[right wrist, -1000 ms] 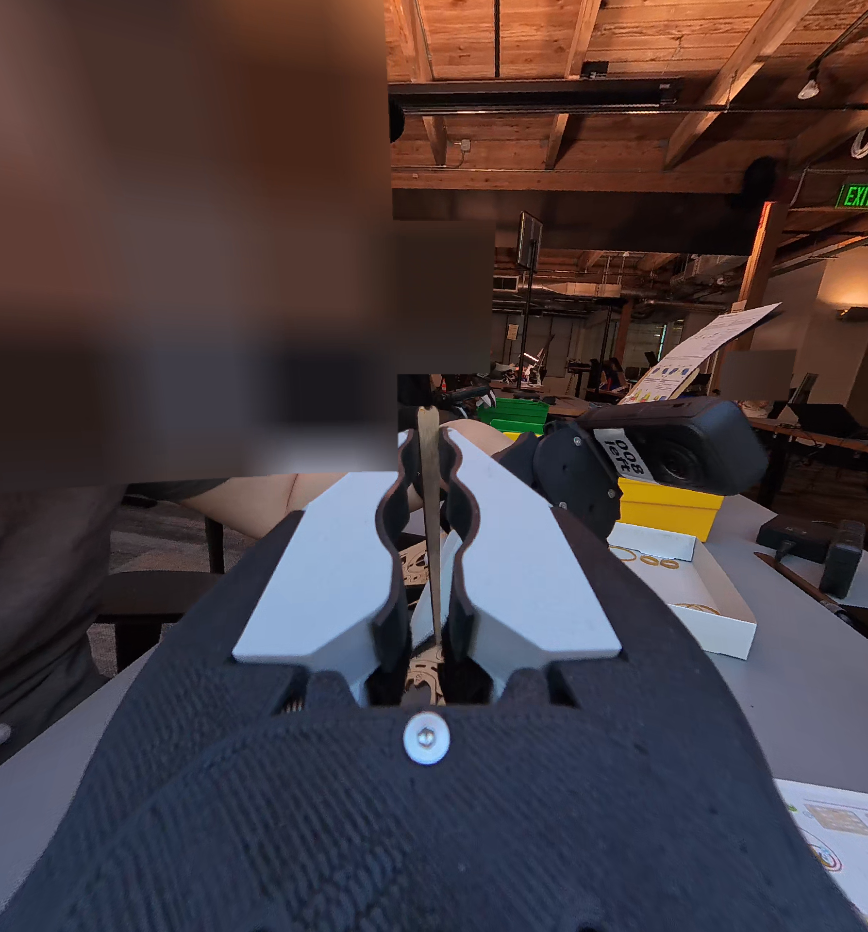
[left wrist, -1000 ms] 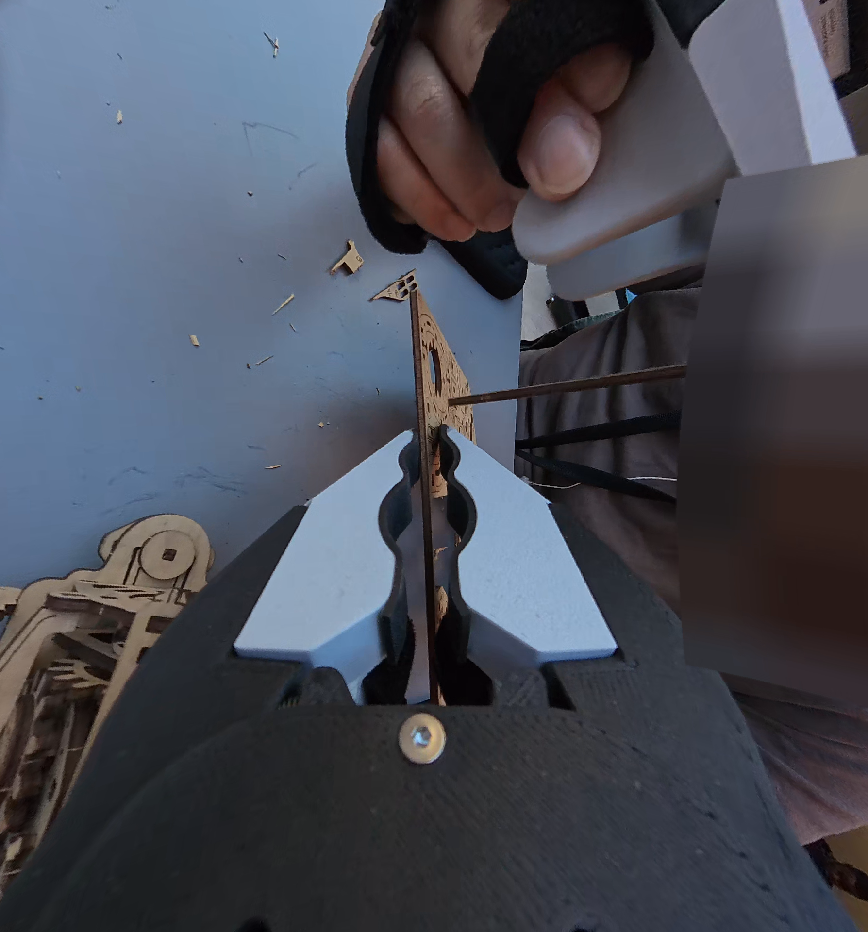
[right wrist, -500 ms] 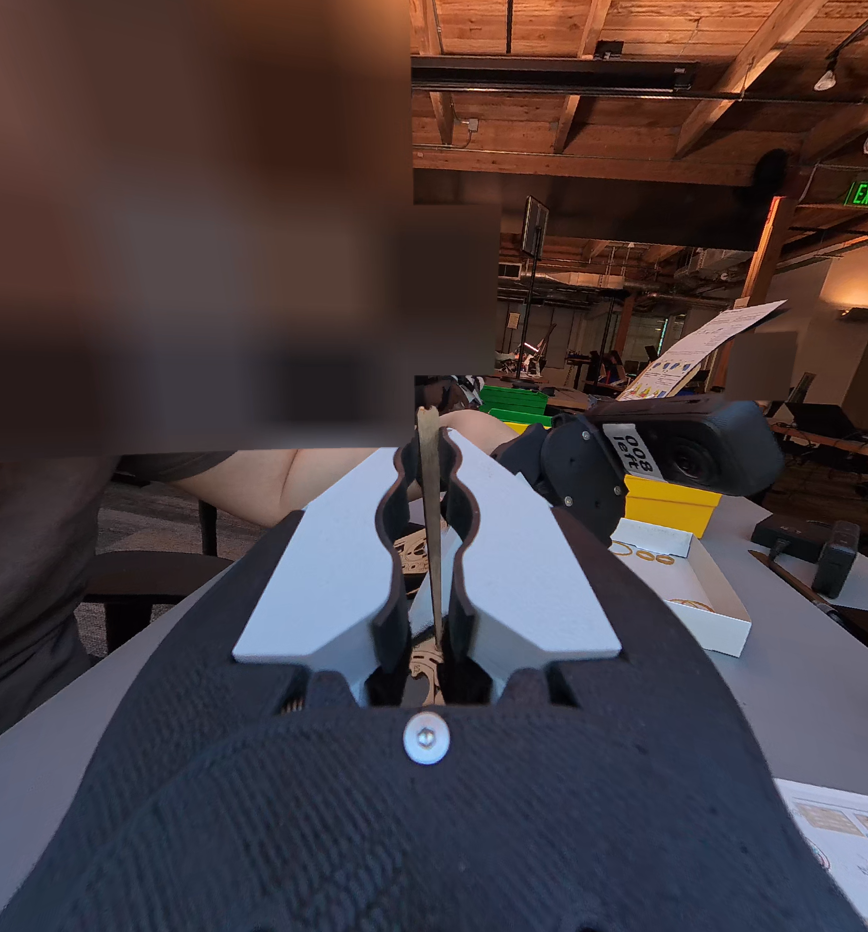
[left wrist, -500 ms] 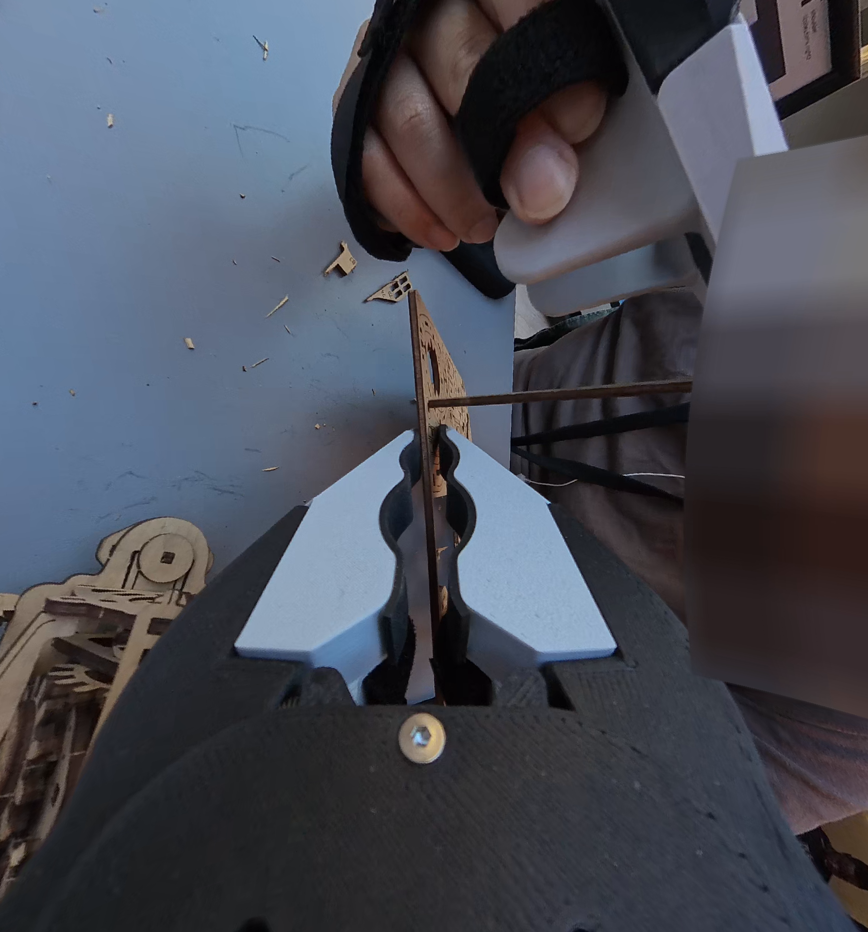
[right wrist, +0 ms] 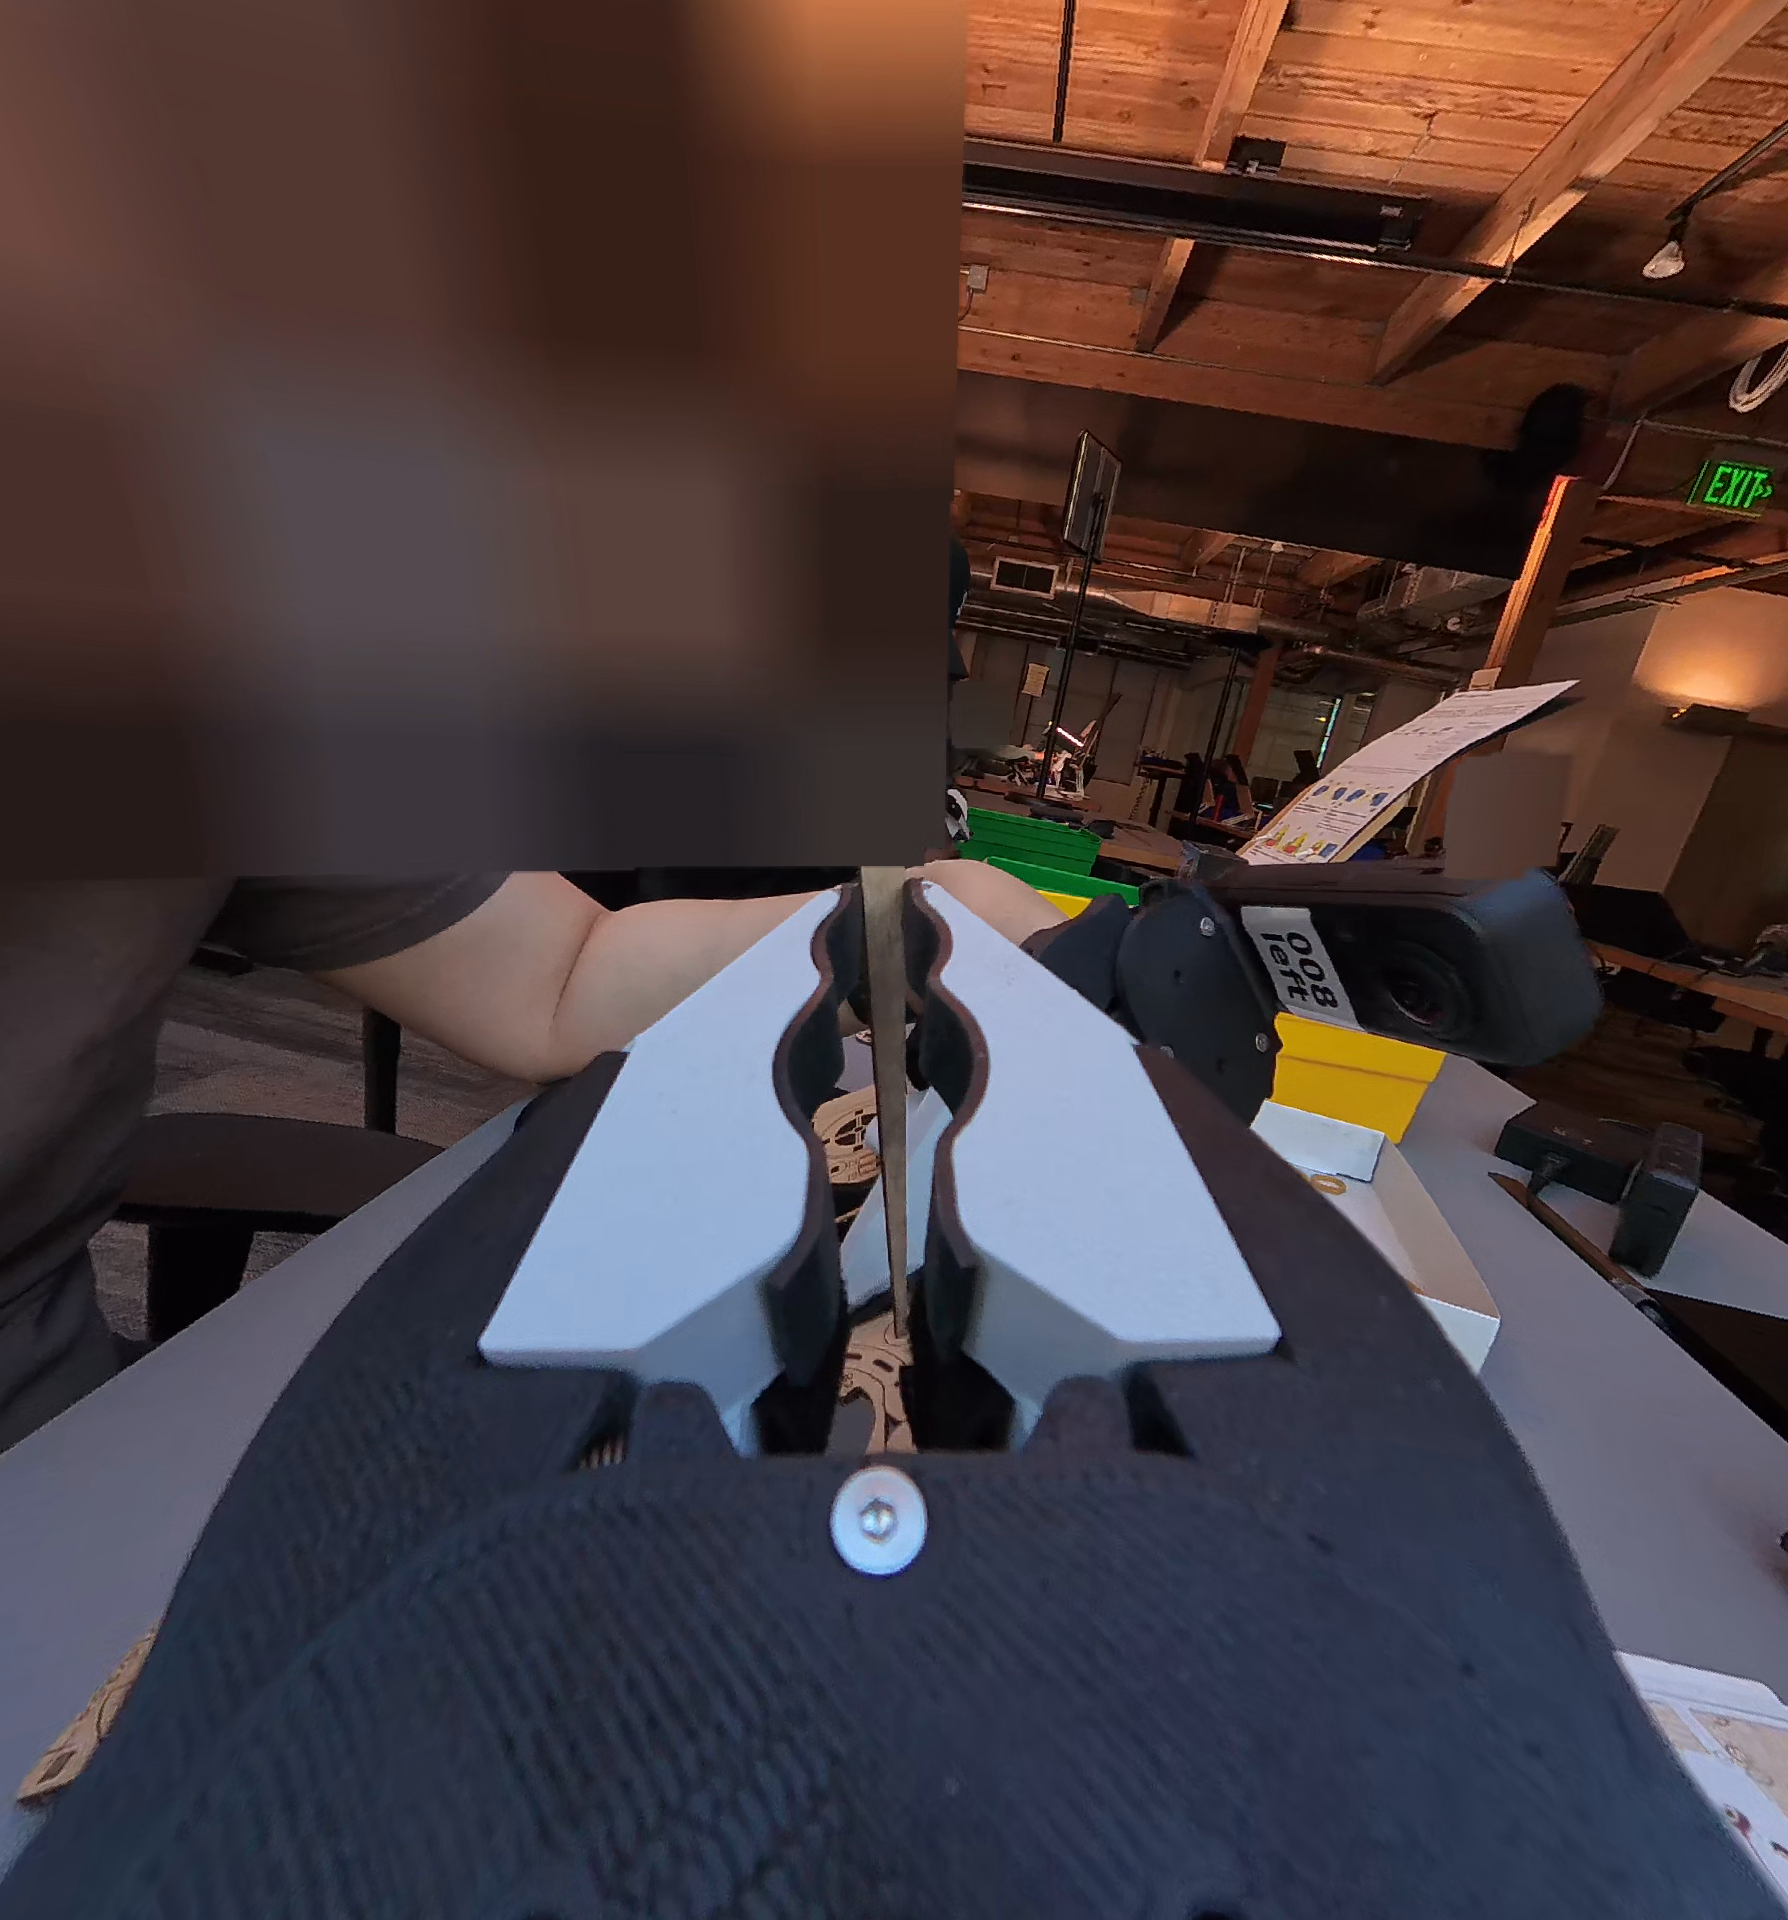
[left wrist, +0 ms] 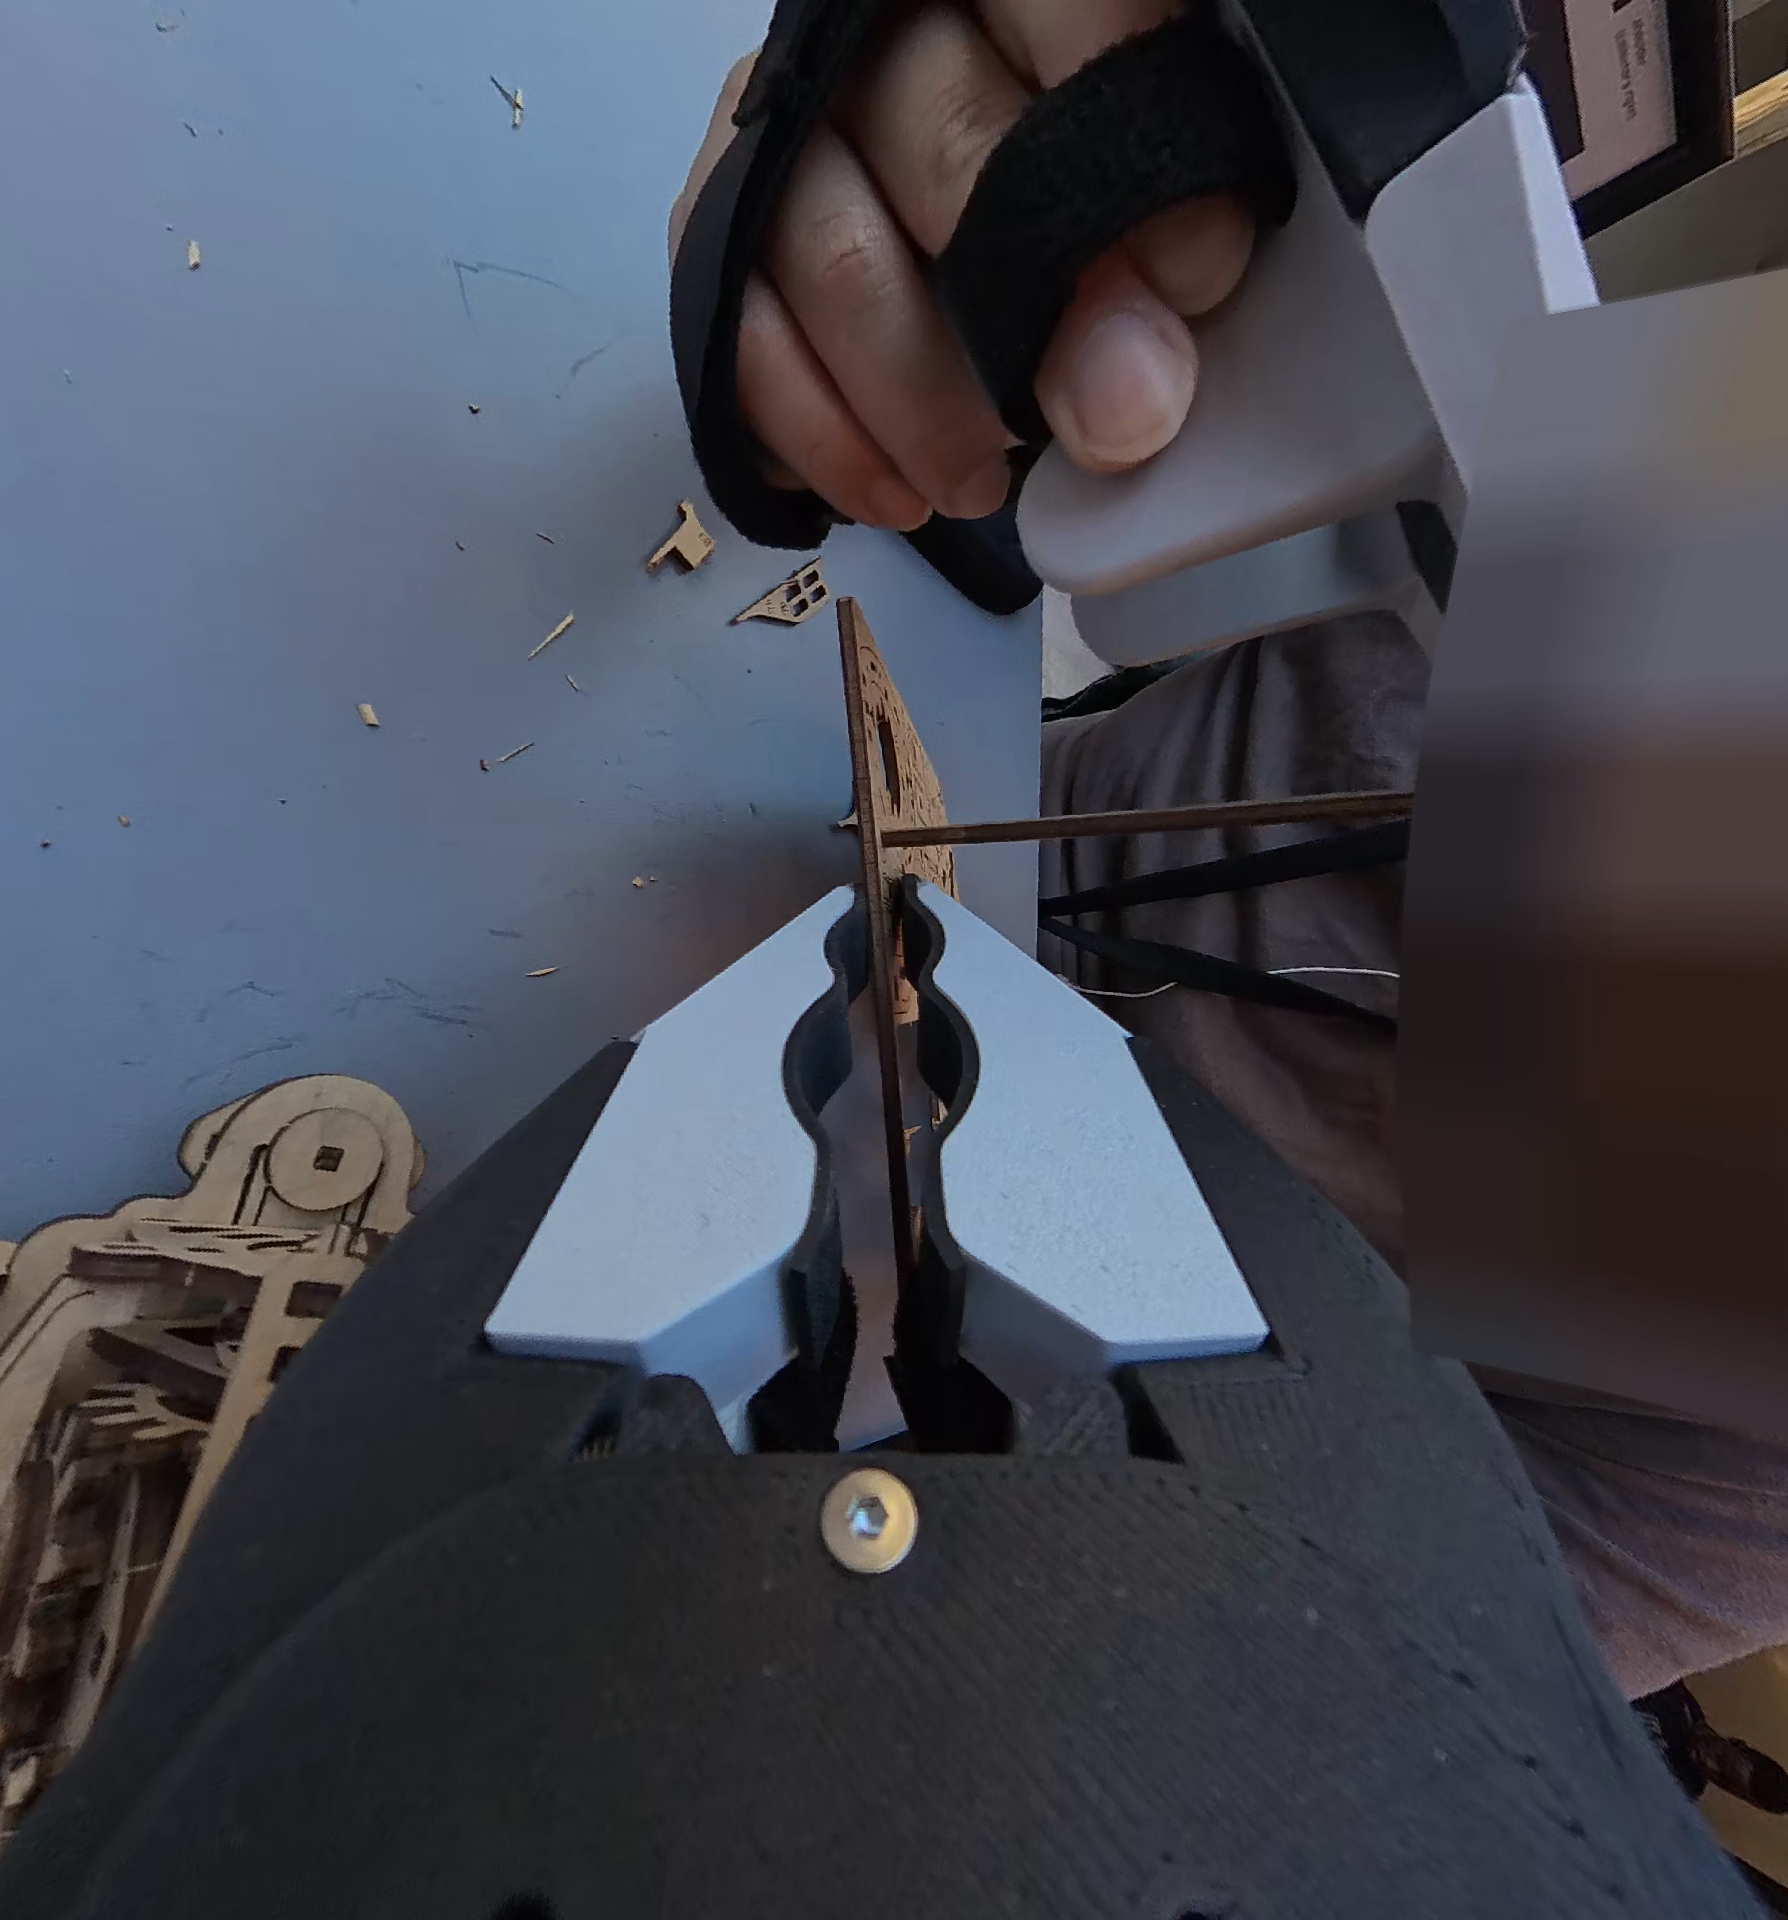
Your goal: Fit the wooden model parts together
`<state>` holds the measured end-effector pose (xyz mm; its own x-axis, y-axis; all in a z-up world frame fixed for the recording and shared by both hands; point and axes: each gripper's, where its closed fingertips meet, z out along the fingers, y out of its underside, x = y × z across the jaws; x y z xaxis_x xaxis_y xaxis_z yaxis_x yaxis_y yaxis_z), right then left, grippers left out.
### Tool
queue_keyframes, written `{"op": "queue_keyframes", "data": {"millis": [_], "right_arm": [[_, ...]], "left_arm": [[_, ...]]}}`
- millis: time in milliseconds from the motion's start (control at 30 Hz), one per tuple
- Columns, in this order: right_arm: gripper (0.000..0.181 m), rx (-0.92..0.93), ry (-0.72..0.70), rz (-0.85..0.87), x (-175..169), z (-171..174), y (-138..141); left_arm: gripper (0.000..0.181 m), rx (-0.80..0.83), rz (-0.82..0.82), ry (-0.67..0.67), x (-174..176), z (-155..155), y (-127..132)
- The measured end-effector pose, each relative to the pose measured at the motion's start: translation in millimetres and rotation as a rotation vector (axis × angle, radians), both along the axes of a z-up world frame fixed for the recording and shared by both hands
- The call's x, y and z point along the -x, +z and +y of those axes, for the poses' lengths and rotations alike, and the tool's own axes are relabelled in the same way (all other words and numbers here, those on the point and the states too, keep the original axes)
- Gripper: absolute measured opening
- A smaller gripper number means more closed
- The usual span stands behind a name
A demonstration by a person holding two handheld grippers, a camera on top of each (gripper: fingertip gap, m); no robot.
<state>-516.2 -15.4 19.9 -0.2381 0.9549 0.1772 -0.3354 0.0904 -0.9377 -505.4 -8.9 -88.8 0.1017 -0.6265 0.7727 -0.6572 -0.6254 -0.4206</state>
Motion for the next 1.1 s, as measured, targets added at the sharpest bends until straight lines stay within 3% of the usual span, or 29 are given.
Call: {"op": "queue_keyframes", "data": {"millis": [267, 500, 733, 900, 1100], "right_arm": [[0.007, -0.123, -0.125, 0.014, -11.3, -5.5, -0.8], [0.007, -0.218, -0.234, -0.064, -10.4, -14.2, -18.4], [0.007, -0.186, -0.29, -0.086, -17.7, -10.5, -14.0], [0.05, -0.156, -0.348, -0.2, -14.7, -9.8, -8.7], [0.039, -0.341, -0.455, -0.324, -10.6, -17.7, -15.6]], "left_arm": [[0.002, 0.047, -0.026, 0.024, 0.3, 2.0, 4.2], [0.002, 0.049, -0.001, 0.044, 2.6, 5.0, 0.1], [0.002, 0.065, -0.003, 0.043, 0.0, 2.5, 2.0], [0.001, 0.07, -0.001, 0.042, -2.3, 0.5, 2.7], [0.002, 0.066, 0.009, 0.042, -2.8, 0.0, 1.5]]}}
